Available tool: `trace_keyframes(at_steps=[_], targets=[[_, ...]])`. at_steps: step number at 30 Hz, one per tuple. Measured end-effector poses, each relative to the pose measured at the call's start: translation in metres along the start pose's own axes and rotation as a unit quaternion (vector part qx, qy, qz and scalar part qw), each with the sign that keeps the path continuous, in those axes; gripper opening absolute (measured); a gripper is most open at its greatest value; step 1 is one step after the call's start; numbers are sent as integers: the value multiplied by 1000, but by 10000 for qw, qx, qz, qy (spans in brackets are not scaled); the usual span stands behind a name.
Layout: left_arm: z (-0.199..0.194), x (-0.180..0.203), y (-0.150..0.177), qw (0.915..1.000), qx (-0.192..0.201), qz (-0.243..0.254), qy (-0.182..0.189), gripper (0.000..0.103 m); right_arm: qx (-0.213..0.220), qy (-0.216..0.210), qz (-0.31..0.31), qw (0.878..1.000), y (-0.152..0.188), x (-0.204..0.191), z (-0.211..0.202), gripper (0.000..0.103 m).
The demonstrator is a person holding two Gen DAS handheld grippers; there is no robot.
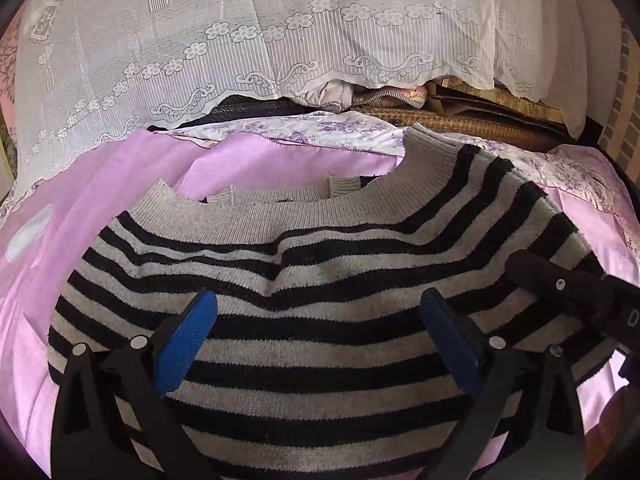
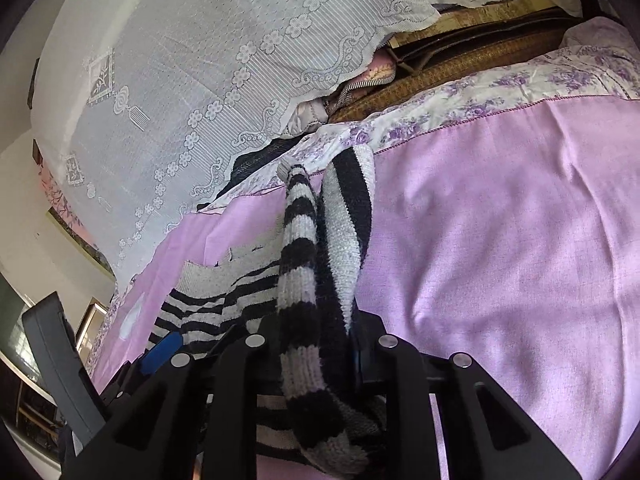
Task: Fold small clothes
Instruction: 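Lift the side edge with the right tool and fold it across the sweater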
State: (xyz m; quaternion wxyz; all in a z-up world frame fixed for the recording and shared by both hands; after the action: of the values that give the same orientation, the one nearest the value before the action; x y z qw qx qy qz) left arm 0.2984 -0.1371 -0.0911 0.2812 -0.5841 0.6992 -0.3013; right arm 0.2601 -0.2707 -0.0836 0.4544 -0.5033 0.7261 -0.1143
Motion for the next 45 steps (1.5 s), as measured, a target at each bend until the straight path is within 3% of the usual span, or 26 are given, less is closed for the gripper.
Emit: trace_keyframes(at_steps=[3,7,14,18,27,32,45], targets=[[12,1,-4,9999,-137,-25,-23,99,64,72,-124,9999,0,-9,-2,21],[21,4,-4,9990,-303,-149,309,98,111,179,-295,9993,1,-22,-3,21],[13,3,-8,9996,-120,-100,249,97,203,337,-423,9983,0,-31,-5,21],[1,-2,-14,9995,48,-138,268,92,300,390,-544,9973,-2,-44,-10,21],[-16,-38,-32,9983,297,-340,360,90,499,481,-762,9947,-9,-86,-13,21],[-17,-73,-38,9966,250,-602,501,90,514,489,-967,9928,-9,-122,-2,21],[-60,-203,-55,9920,735,-721,-725,85,247,195,-1438,9891,17,-248,45,21]])
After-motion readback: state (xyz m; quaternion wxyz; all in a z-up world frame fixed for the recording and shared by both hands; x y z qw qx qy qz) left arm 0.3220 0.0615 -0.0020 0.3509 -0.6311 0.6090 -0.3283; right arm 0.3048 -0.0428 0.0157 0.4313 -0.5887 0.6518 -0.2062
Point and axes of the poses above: each gripper's, at about its wrist camera, not at the fingertips, and z roughly the way its jaws point, x to its right, y to its underside, the point moved 9 cm from there along z, roughly the way its jaws point, and after that the axes turned 1 degree about -x, right-handed, at the moved point
